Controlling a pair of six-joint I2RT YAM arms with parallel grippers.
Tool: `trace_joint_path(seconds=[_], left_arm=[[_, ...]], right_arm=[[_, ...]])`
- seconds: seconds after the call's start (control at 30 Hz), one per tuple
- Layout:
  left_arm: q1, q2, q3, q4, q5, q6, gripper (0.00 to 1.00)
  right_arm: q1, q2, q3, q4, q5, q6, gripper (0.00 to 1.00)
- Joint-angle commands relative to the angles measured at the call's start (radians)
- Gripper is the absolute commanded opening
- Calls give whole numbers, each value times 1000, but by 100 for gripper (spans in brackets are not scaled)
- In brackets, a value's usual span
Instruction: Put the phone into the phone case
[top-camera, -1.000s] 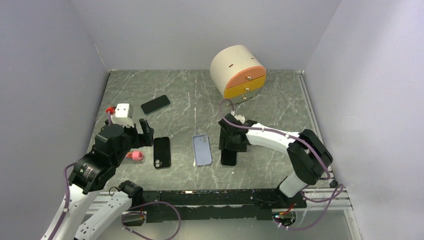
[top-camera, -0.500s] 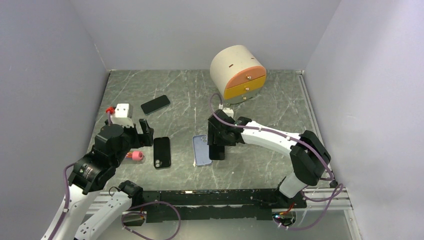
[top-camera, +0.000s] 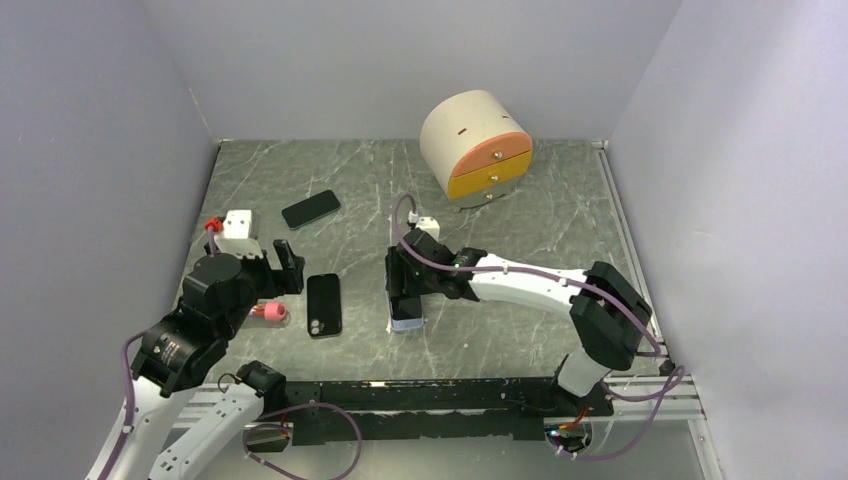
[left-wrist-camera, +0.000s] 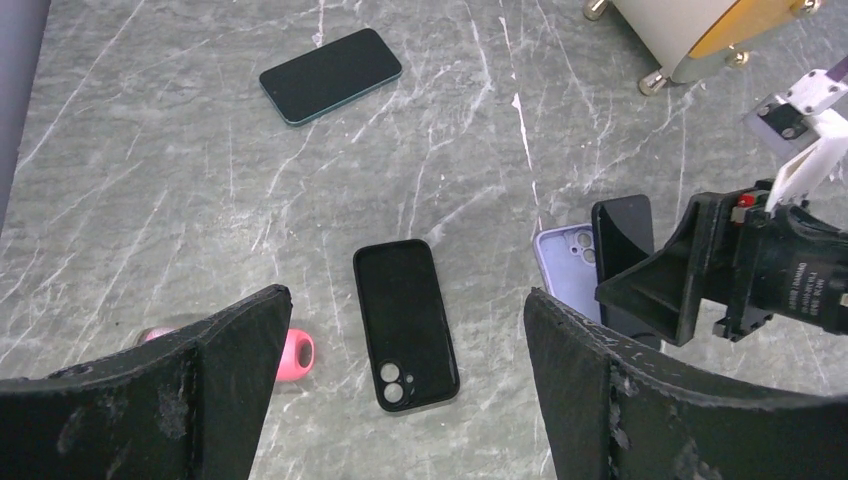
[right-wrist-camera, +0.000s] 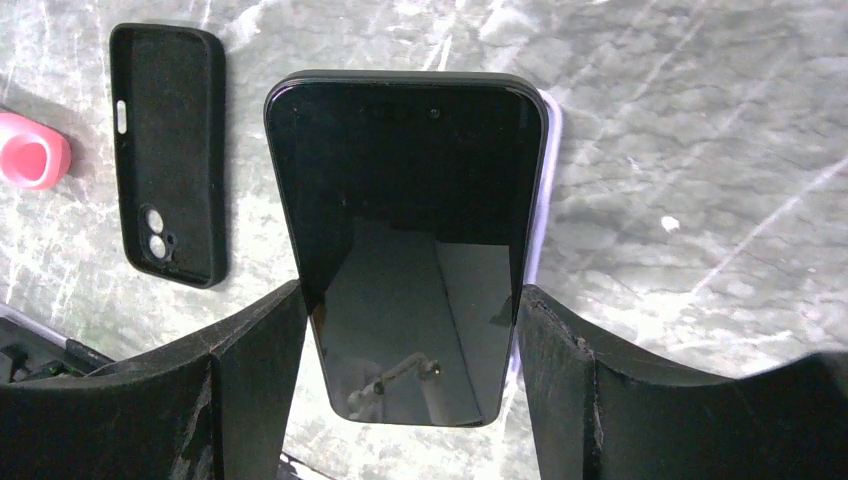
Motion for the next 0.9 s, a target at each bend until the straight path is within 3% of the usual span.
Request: trace_joint_path(seconds=[0.0, 0.57, 0.87], left_arm=[[-3, -13, 11, 28, -24, -8, 91], [-3, -9, 11, 32, -22, -5, 91], [-2, -10, 8, 37, -17, -3, 92]], right_arm=[[32, 29, 2, 137, 66, -16, 32], [153, 84, -137, 261, 324, -22, 30], [205, 123, -93, 159, 435, 13, 35]])
